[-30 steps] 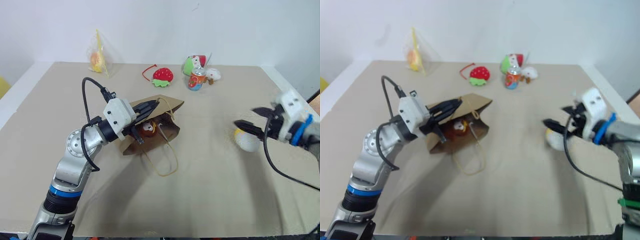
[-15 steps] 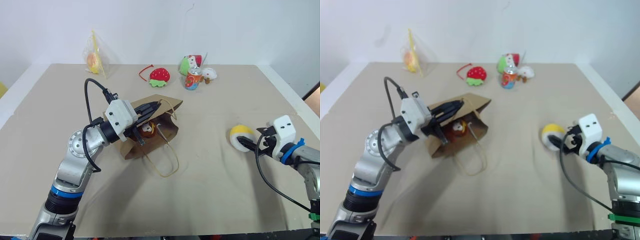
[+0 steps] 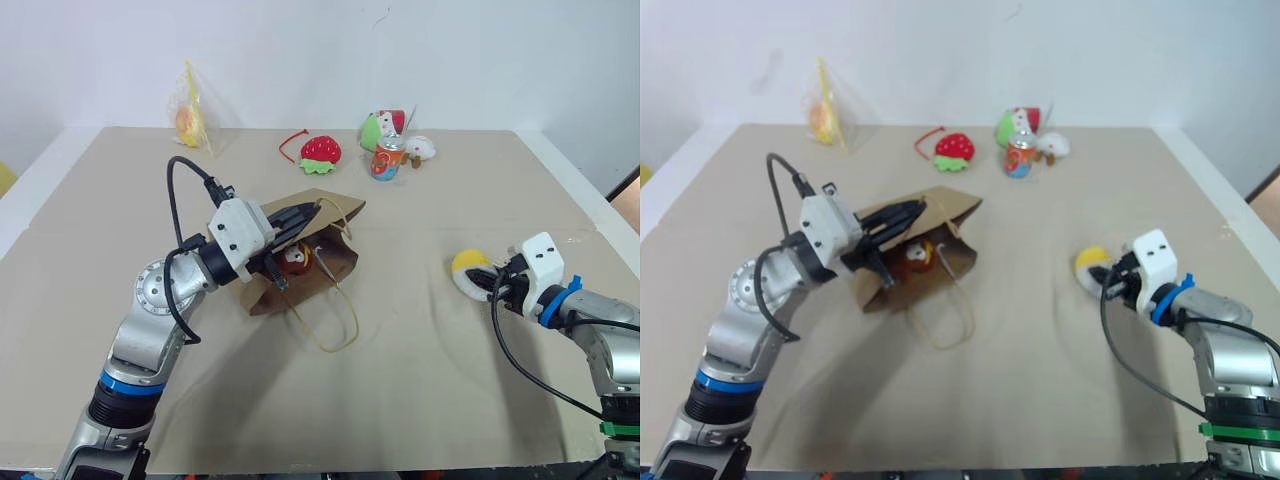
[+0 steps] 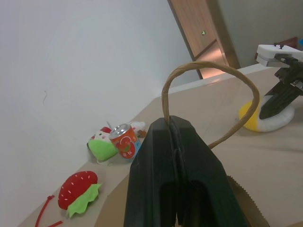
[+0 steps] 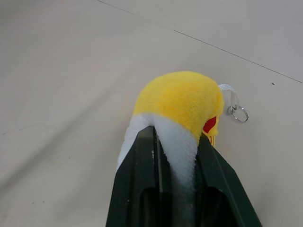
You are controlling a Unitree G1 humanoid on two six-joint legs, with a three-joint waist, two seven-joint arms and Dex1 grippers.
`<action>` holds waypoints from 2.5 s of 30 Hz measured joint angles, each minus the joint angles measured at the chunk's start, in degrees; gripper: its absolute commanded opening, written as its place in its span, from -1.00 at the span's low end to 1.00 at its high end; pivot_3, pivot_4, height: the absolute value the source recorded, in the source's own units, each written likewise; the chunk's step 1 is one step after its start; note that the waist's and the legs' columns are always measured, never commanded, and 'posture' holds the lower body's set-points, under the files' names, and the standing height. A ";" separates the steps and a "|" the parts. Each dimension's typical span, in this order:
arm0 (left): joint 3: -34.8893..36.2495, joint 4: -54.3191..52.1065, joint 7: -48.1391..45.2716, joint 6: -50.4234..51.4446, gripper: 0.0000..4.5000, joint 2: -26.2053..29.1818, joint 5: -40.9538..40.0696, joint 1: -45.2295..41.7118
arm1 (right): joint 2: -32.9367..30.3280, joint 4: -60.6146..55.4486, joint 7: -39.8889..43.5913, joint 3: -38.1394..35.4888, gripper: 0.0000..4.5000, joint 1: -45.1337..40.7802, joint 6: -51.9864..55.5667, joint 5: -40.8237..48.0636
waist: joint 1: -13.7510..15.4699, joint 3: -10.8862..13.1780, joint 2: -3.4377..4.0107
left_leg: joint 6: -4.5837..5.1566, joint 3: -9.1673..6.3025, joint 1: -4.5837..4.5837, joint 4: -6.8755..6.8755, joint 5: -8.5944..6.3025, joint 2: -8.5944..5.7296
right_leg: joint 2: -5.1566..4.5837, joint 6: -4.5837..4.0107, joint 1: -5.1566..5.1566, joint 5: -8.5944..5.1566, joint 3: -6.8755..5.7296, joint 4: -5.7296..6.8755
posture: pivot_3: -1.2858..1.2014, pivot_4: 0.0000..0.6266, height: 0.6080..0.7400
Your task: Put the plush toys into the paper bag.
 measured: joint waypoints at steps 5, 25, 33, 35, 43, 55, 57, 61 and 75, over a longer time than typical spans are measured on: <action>0.15 0.01 0.11 0.00 -1.00 0.15 0.07 0.00 | -1.56 -7.13 5.69 0.17 -0.79 -2.81 5.62 6.57 | -0.15 0.08 0.13 | 0.00 0.03 0.00 -0.01 0.00 0.03 | 0.04 0.00 -0.04 0.00 0.04 0.00 | 0.03 -0.52 1.00; 0.48 2.29 1.14 -1.15 -1.00 -0.53 1.36 -1.78 | 16.04 -22.04 2.76 24.88 -0.79 -24.69 17.84 16.78 | 0.36 0.09 0.11 | 0.00 -0.13 -0.12 0.00 0.00 0.07 | 0.01 -0.06 -0.06 -0.03 -0.17 -0.01 | 0.03 -0.52 1.00; 0.28 2.28 1.27 -1.18 -1.00 -0.86 1.72 -1.77 | 21.13 -10.29 -0.66 31.51 -0.79 -30.19 10.45 6.17 | 0.36 0.08 0.11 | 0.00 -0.10 -0.17 -0.01 0.00 0.08 | -0.01 -0.09 -0.12 -0.05 -0.16 -0.01 | 0.03 -0.52 1.00; 0.17 2.25 1.31 -1.18 -1.00 -1.05 1.75 -1.76 | 22.87 -7.48 -1.89 33.06 -0.79 -30.97 8.71 3.68 | 0.37 0.08 0.11 | 0.00 -0.12 -0.17 -0.02 0.00 0.11 | 0.00 -0.09 -0.13 -0.04 -0.18 0.00 | 0.03 -0.52 1.00; -0.01 2.23 1.57 -1.16 -1.00 -1.29 1.88 -1.73 | 24.13 -5.05 -1.12 33.46 0.53 -31.45 6.26 0.06 | 0.38 0.08 0.11 | 0.00 -0.12 -0.17 -0.02 0.00 0.15 | -0.02 -0.11 -0.13 -0.04 -0.19 0.00 | 0.03 -0.52 1.00; -0.29 2.20 1.35 -1.18 -1.00 -1.61 1.91 -1.77 | 18.17 -14.00 2.82 26.30 0.95 -28.87 8.63 4.60 | 0.40 0.09 0.12 | 0.01 -0.12 -0.19 -0.03 -0.01 0.12 | -0.04 -0.11 -0.13 -0.05 -0.20 -0.01 | 0.03 -0.52 1.00; -0.24 2.23 1.25 -1.20 -1.00 -1.42 1.91 -1.71 | 12.47 -18.22 7.18 23.83 0.95 -25.61 10.70 7.36 | 0.46 0.09 0.11 | 0.01 -0.11 -0.19 -0.03 -0.01 0.08 | -0.04 -0.11 -0.13 -0.06 -0.19 -0.03 | 0.03 -0.52 1.00; -0.31 2.21 1.15 -1.20 -1.00 -1.43 1.91 -1.68 | 5.94 -22.34 12.20 21.36 0.95 -22.28 13.62 10.93 | 0.47 0.09 0.11 | 0.02 -0.12 -0.19 -0.03 -0.02 0.06 | -0.05 -0.11 -0.12 -0.06 -0.20 -0.04 | 0.03 -0.52 1.00; -0.26 2.36 0.99 -2.00 -1.00 -0.97 1.92 -1.57 | 7.74 -25.06 9.01 21.48 0.85 -9.54 22.79 17.32 | 0.37 0.11 0.09 | 0.01 -0.14 -0.14 -0.05 -0.02 0.09 | 0.02 -0.13 -0.09 -0.07 -0.19 -0.04 | 0.03 -0.52 1.00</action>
